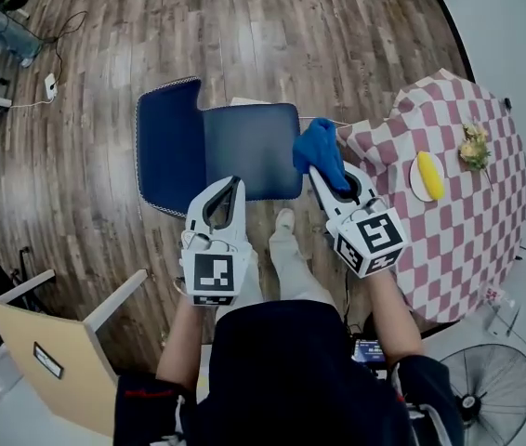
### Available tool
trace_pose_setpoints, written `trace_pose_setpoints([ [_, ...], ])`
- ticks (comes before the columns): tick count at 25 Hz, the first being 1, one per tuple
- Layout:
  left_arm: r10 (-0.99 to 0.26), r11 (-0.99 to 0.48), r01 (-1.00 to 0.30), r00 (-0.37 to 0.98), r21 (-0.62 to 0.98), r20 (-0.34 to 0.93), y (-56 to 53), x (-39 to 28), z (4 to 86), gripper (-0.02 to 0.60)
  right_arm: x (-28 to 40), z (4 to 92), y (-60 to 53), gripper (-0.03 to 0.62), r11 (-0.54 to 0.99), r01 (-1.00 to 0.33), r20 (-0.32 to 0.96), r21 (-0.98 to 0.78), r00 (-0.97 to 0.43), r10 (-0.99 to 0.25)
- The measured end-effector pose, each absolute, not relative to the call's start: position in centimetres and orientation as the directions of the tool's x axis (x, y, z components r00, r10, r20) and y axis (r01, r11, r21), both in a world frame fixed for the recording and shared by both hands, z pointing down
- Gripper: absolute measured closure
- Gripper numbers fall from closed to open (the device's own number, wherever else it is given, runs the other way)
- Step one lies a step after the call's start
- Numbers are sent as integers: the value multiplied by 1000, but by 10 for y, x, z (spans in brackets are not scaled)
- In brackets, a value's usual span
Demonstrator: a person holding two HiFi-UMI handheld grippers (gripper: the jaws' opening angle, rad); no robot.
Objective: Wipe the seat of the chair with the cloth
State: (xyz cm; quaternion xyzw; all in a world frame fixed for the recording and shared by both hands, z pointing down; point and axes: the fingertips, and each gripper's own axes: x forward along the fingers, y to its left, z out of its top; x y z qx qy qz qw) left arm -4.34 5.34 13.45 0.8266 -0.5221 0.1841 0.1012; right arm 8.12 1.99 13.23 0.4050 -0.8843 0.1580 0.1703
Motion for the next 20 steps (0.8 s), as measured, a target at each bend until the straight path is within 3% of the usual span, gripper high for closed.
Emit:
trace_pose_setpoints([
  [20,-649,-341,-917,390,208,653,34,-28,374,565,70,377,9,546,525,-786,662,-326,-586,-468],
])
